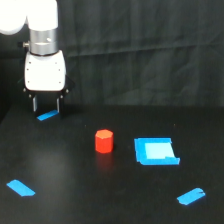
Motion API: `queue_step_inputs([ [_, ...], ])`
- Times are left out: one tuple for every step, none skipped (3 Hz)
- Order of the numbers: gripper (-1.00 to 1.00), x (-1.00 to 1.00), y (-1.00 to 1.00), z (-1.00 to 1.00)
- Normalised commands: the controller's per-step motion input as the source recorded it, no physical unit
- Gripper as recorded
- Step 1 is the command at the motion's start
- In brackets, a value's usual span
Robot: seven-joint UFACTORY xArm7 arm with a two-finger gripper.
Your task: Pick up the red object from the table
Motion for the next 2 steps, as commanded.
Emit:
queue_step_inputs([
  [0.98,0.04,-0.09,-0.35],
  [0.97,0.11,-0.06,-0.33],
])
